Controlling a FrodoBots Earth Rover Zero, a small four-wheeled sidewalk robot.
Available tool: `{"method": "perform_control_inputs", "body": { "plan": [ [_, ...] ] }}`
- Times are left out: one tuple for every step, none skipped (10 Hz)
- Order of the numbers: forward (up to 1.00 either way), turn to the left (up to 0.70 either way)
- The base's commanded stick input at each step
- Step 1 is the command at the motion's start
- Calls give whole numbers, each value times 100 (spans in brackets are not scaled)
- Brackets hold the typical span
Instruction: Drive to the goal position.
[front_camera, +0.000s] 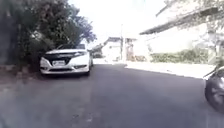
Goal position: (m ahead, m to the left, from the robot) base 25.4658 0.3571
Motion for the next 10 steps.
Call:
{"method": "perform_control_inputs", "body": {
  "plan": [
    [70,-3],
    [70,-3],
    [70,-3],
    [70,-3],
    [70,-3],
    [70,-3],
    [70,-3],
    [70,-3],
    [70,-3],
    [70,-3]
  ]
}}
